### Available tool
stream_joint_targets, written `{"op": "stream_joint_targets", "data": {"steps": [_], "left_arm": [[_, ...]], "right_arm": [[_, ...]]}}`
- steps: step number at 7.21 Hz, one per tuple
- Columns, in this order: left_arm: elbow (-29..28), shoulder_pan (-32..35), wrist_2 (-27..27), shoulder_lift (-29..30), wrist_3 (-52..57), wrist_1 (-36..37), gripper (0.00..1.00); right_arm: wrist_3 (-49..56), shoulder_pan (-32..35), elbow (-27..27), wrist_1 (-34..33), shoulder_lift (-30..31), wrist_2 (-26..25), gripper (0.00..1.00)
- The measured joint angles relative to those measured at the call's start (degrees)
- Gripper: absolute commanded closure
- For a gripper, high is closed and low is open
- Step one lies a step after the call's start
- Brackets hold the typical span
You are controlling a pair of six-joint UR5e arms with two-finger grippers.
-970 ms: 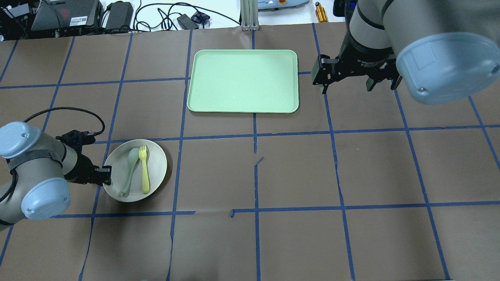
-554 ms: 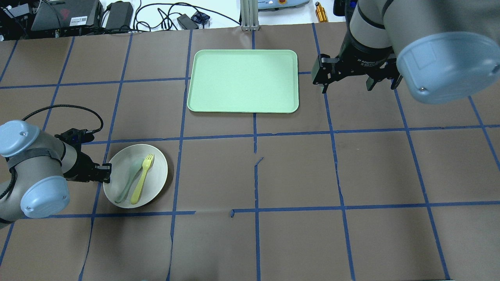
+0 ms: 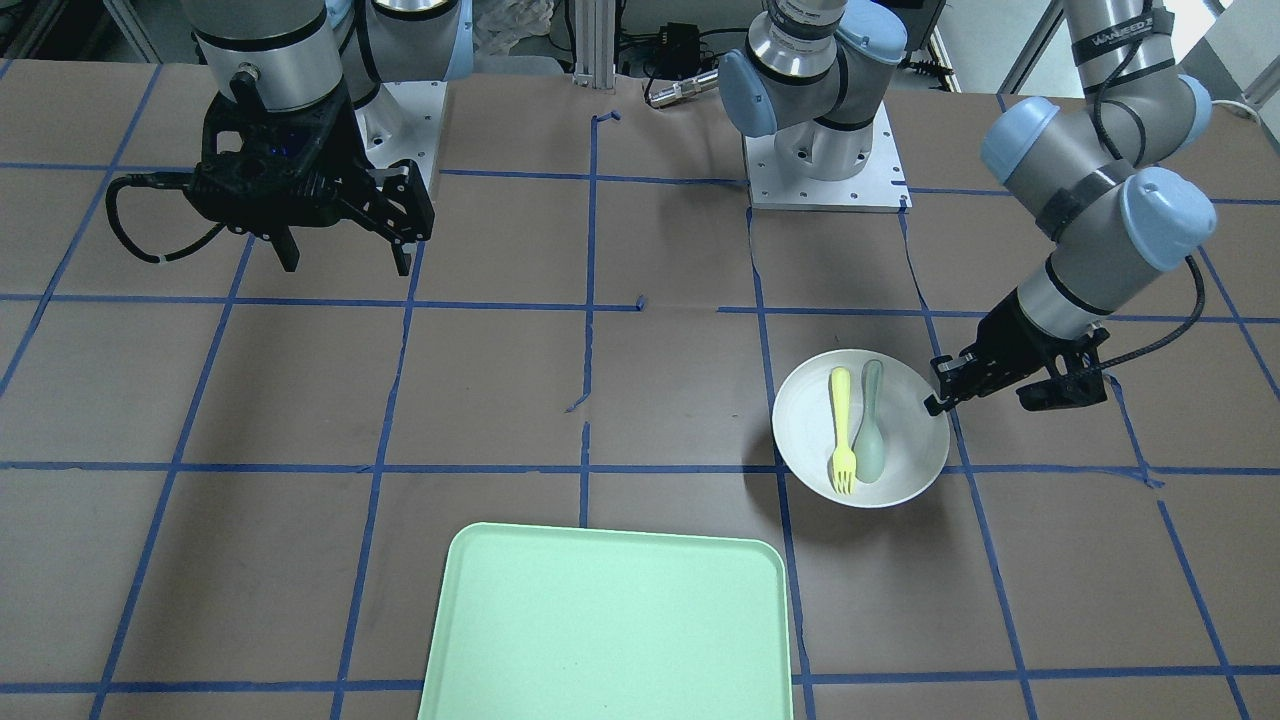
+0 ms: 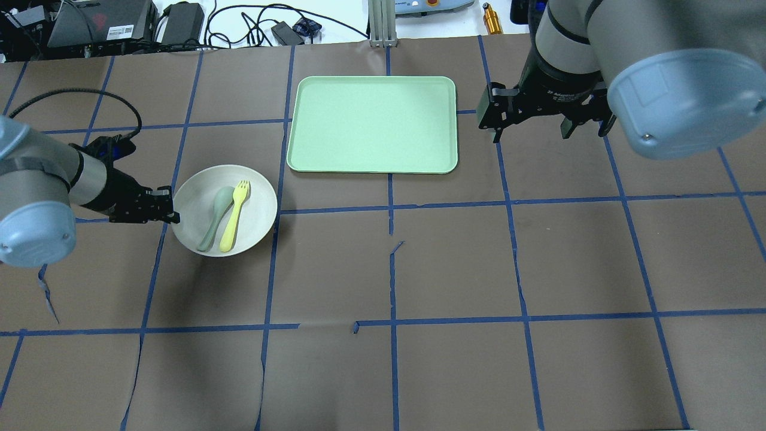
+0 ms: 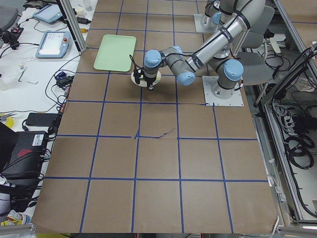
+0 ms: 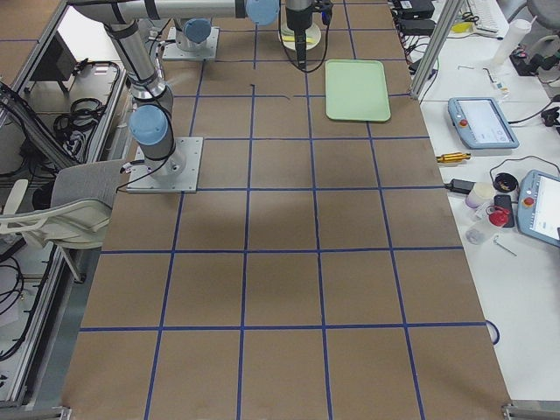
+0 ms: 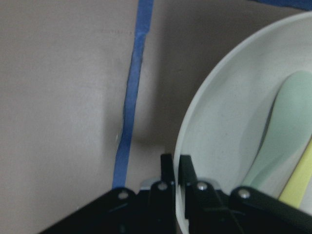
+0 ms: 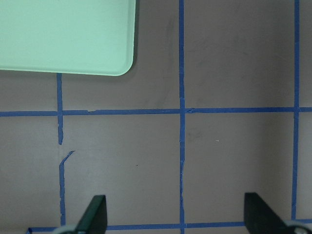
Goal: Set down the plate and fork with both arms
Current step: 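Carry the plate with the left gripper and lower it onto the green tray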
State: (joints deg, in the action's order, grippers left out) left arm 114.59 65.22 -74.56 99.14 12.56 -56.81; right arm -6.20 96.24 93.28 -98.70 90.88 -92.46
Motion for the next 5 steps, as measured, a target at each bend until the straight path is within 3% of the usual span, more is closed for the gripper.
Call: {"op": "stream_joint_targets", "data": {"steps": [2, 5], "left_arm": [[-11.4, 7.8, 1.6, 6.9, -7.8, -3.0, 1.0], [-29.8, 20.1, 1.7, 22.1, -23.2, -2.9, 1.0]], "right_arm": [[0.0, 0.0, 0.0, 0.0, 0.0, 0.1, 0.0], [0.0, 0.0, 0.0, 0.0, 0.0, 0.1, 0.0]]}}
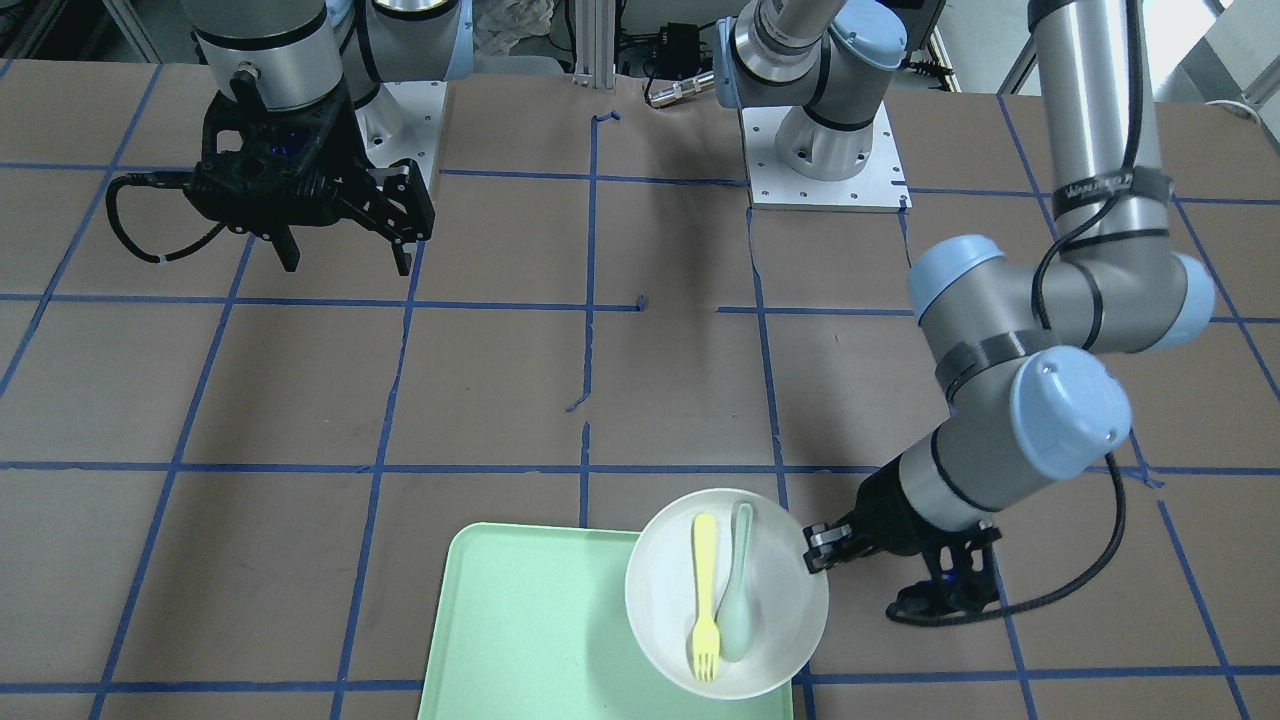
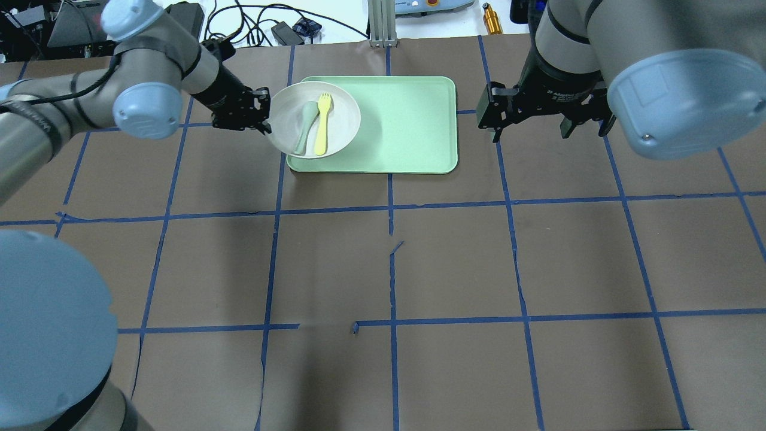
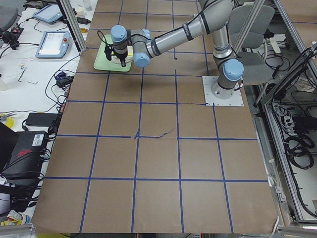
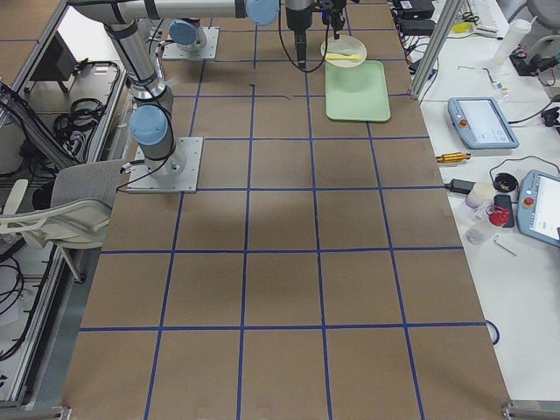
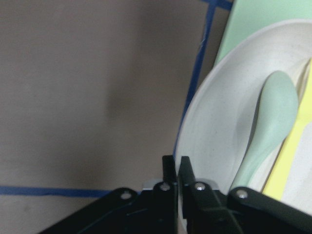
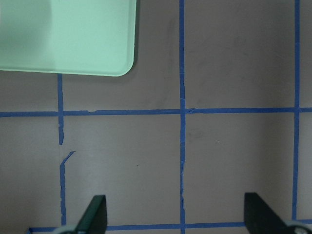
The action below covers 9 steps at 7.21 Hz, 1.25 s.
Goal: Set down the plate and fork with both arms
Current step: 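Carry the plate with the left gripper and lower it onto the green tray, then open the left gripper and withdraw it from the plate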
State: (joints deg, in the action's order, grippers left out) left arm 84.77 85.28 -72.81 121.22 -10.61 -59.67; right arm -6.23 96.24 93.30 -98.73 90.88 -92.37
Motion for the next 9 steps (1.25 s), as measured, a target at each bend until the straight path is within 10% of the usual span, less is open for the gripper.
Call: {"op": "stream_joint_targets", "data": {"steps": [3, 4, 9], "left_arm": [[-9.6, 5.3, -0.1, 10.0, -5.1, 2.2, 0.76], [-9.8, 6.2, -0.3, 11.2, -5.5, 3.3, 0.05], [-4.5, 7.2, -8.4, 0.3, -5.0, -1.3, 0.0]], "right_arm": [[0.0, 0.0, 0.0, 0.0, -0.1, 0.0, 0.0], [0.0, 0.0, 0.0, 0.0, -0.2, 0.0, 0.0], [0.1, 0.0, 0.0, -0.1, -0.3, -0.1, 0.0]]}}
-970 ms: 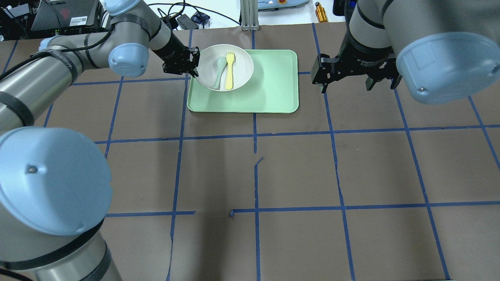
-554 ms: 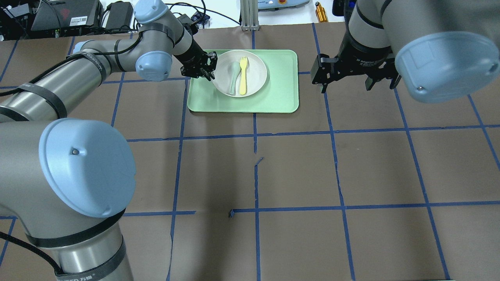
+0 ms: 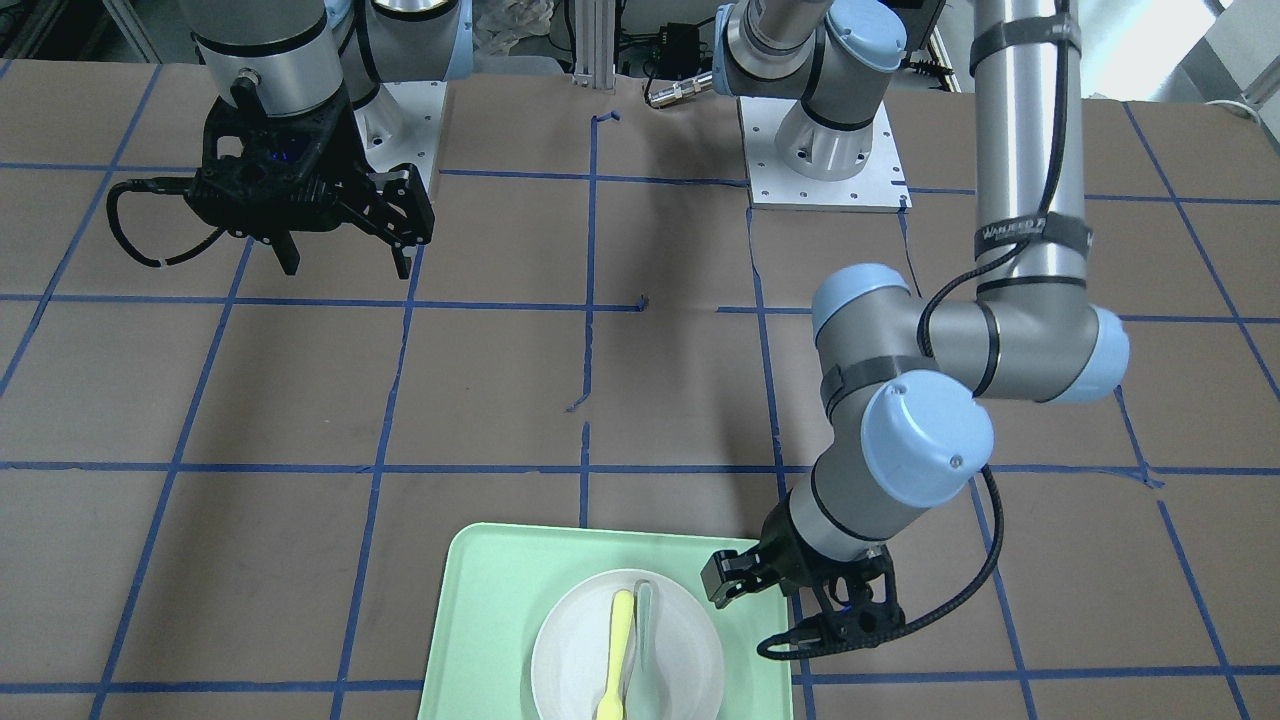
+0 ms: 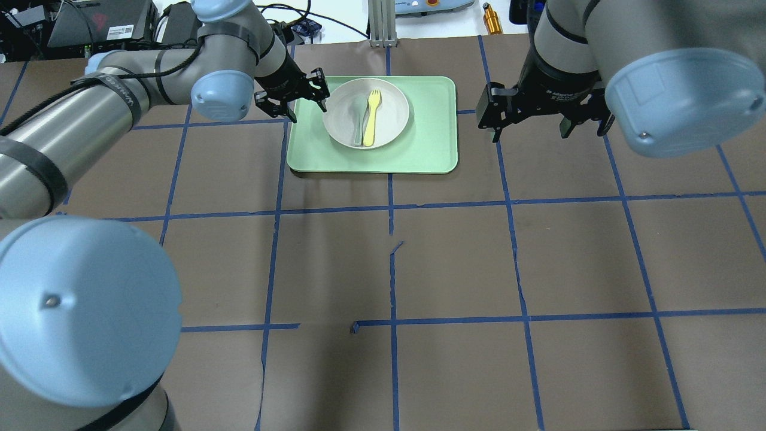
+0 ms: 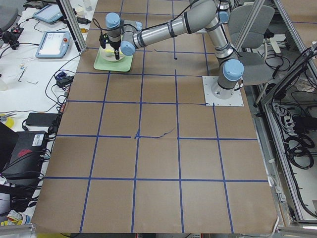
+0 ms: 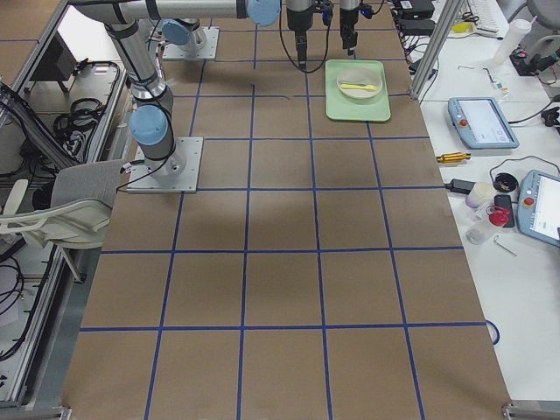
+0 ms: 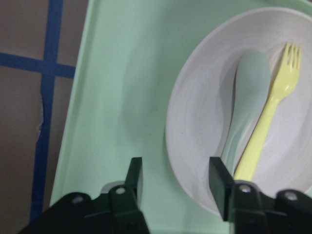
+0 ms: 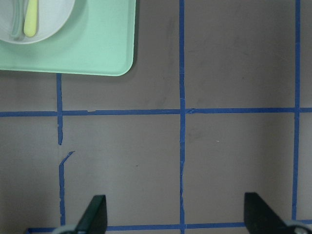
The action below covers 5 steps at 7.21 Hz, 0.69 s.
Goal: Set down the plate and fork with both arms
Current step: 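Open the left gripper and withdraw it from the plate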
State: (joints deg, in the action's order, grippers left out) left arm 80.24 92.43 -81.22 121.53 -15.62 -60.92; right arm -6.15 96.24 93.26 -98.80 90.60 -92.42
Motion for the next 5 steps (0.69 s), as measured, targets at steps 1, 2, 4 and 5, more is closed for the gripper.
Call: {"op": "stream_joint_targets", "data": {"steps": [1, 2, 4, 5], "left_arm": [[0.5, 0.0, -3.0, -5.6, 0.1, -6.2, 0.0], [0.5, 0.1, -5.7, -11.4, 0.1, -13.3, 0.0], [0.9, 1.5, -7.4, -20.1, 0.0, -24.8, 0.0], [1.6, 3.0, -7.5, -23.3, -0.2, -29.5, 0.0]], "right_arm": [[0.0, 0.0, 0.0, -0.2, 0.0, 0.1, 0.0], [0.1, 0.0, 0.1, -0.5, -0.1, 0.2, 0.0], [0.1, 0.0, 0.0, -0.7, -0.1, 0.2, 0.0], [0.1, 0.0, 0.0, -0.6, -0.1, 0.3, 0.0]]}}
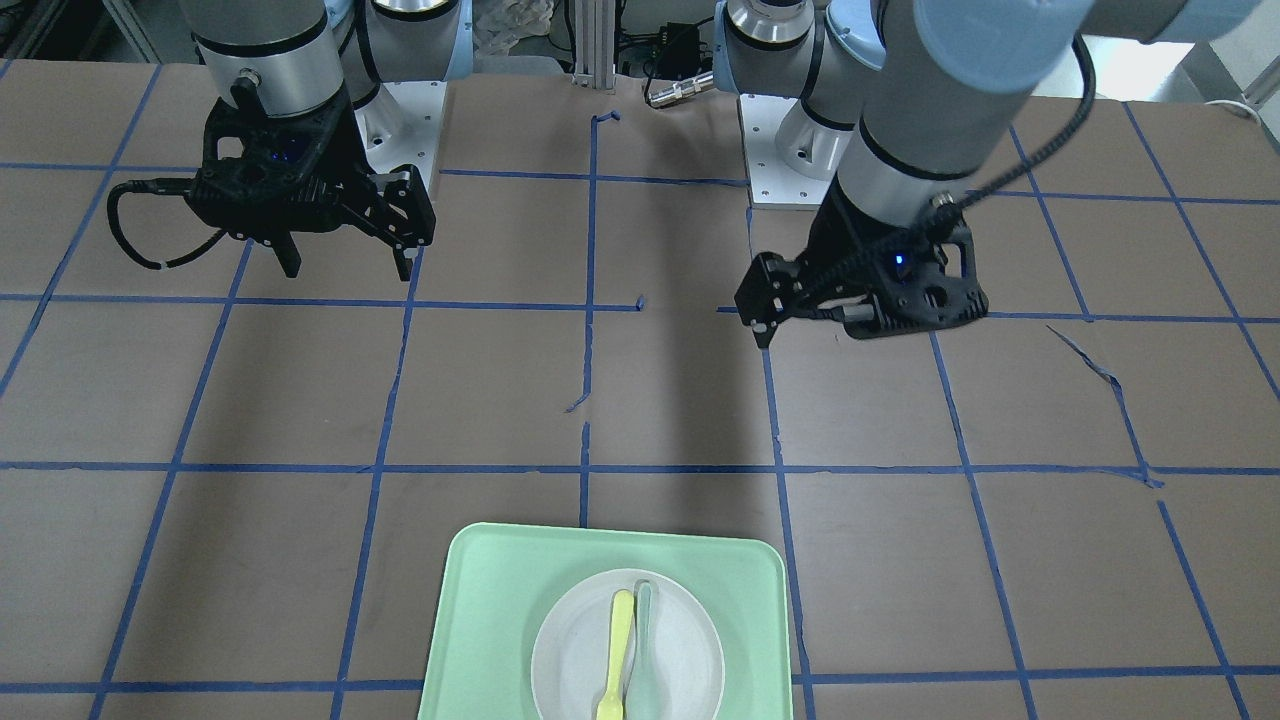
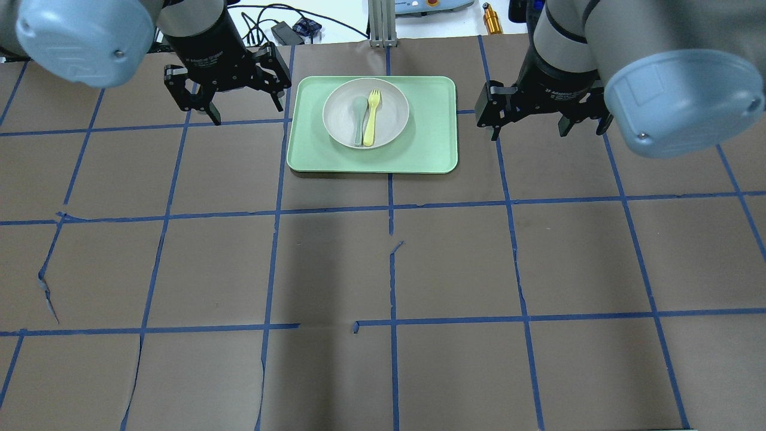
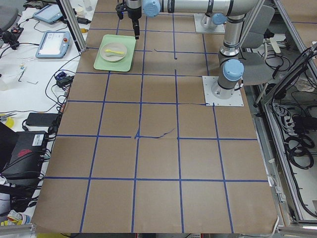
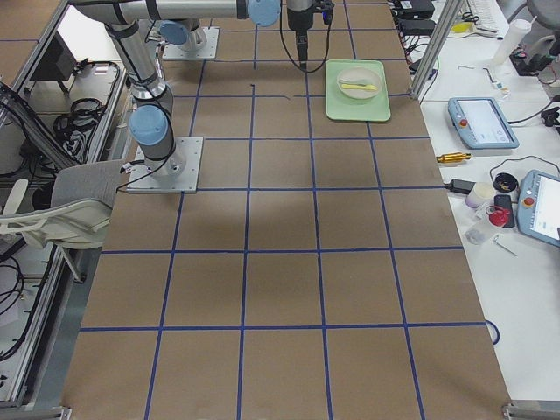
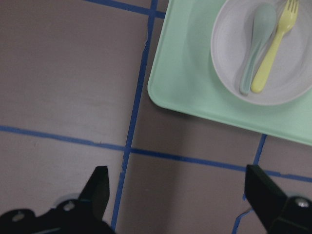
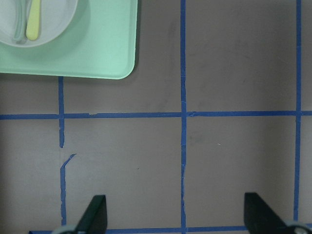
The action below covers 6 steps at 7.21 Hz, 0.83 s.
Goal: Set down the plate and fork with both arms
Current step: 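Open the left gripper and withdraw it from the plate, then reach the right gripper over the plate and grasp the yellow fork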
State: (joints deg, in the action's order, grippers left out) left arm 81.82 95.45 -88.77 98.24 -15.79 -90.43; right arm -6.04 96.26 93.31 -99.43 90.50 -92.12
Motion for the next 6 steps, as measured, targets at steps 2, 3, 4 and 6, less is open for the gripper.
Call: {"op": "stream_joint_targets", "data": {"steps": [2, 3, 4, 6], "left_arm": [[4.2, 1.8, -0.1, -4.3, -0.1, -3.2, 0.0], [6.4, 2.1, -0.2, -5.7, 0.0, -3.0, 0.0], [7.6, 2.2, -0.2, -6.5, 0.1, -2.6, 0.0], [8.4, 2.2, -0.3, -7.0, 0.1, -2.4, 0.0]], "right_arm": [[0.1, 0.2, -0.8, -0.1, -1.4, 0.1, 0.0], [0.0, 0.5, -4.0, -0.2, -4.2, 0.4, 0.0], [-0.3, 1.7, -10.7, -0.1, -9.7, 0.5, 0.0], [-4.6, 6.1, -25.5, -0.2, -23.7, 0.4, 0.0]]}}
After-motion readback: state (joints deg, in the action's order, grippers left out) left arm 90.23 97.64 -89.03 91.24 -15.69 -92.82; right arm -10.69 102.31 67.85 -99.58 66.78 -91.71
